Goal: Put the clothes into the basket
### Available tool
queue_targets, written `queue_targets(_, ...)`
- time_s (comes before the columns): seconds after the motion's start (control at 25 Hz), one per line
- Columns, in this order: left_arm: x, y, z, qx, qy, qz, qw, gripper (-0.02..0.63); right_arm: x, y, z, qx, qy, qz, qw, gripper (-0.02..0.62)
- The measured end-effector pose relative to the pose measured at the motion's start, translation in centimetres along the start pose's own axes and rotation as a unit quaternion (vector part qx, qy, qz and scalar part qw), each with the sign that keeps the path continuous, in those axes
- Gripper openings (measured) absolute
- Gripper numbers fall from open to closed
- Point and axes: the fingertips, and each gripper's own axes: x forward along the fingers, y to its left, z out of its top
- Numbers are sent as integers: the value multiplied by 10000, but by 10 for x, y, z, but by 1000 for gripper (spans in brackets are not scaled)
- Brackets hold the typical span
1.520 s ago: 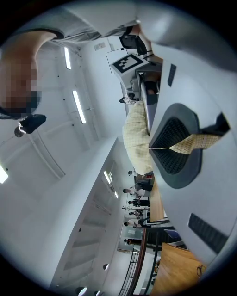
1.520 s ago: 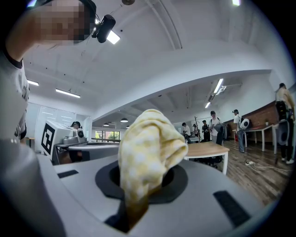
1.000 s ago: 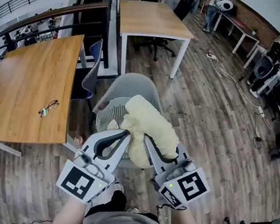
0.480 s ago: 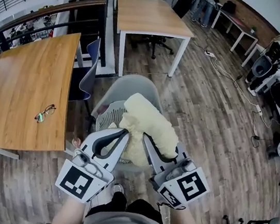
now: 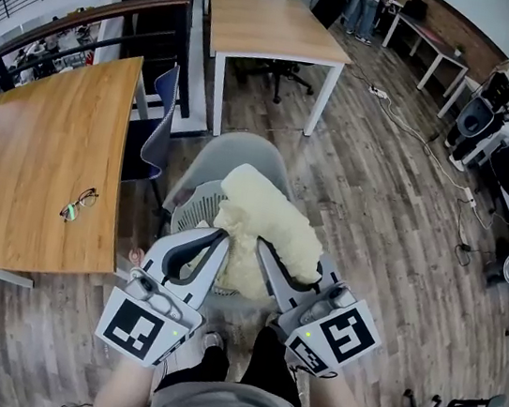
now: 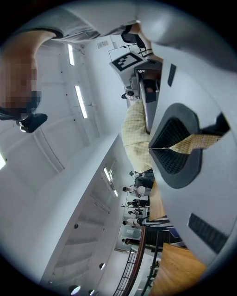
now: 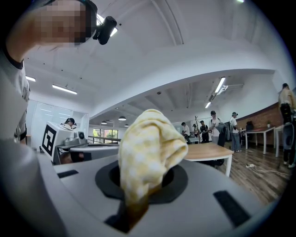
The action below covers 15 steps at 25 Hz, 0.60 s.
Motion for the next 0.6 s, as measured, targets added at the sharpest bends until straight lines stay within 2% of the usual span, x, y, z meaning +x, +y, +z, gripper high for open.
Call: queue_targets(0.6, 19, 9, -2, 23, -12, 850, 9964, 15, 17, -25, 0, -2, 60, 822, 9966, 66)
